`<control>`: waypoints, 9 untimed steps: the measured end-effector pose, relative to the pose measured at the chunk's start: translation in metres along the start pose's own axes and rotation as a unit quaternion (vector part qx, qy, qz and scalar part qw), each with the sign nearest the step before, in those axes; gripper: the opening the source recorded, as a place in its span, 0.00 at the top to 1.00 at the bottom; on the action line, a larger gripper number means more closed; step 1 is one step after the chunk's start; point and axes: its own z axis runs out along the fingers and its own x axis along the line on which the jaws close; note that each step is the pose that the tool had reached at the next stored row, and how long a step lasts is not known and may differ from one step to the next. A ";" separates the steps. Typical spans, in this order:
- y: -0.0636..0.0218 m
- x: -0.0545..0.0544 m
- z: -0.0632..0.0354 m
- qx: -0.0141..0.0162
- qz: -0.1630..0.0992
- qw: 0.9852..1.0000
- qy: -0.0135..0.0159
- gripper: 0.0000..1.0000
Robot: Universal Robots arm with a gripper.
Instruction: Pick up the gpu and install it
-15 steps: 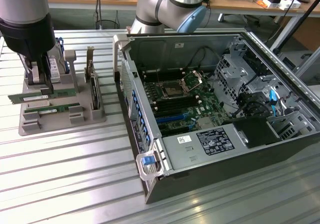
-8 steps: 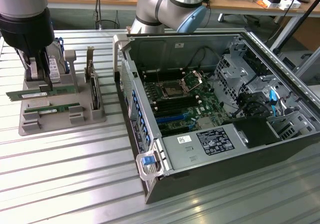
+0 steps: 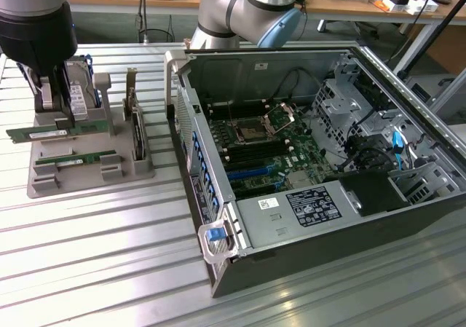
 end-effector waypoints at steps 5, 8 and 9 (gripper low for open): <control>0.0001 0.000 -0.0042 0.000 0.000 1.000 -0.001 0.88; 0.0003 0.000 -0.0079 0.000 0.000 1.000 -0.001 0.88; 0.0003 0.000 -0.0087 0.000 0.000 1.000 -0.001 0.88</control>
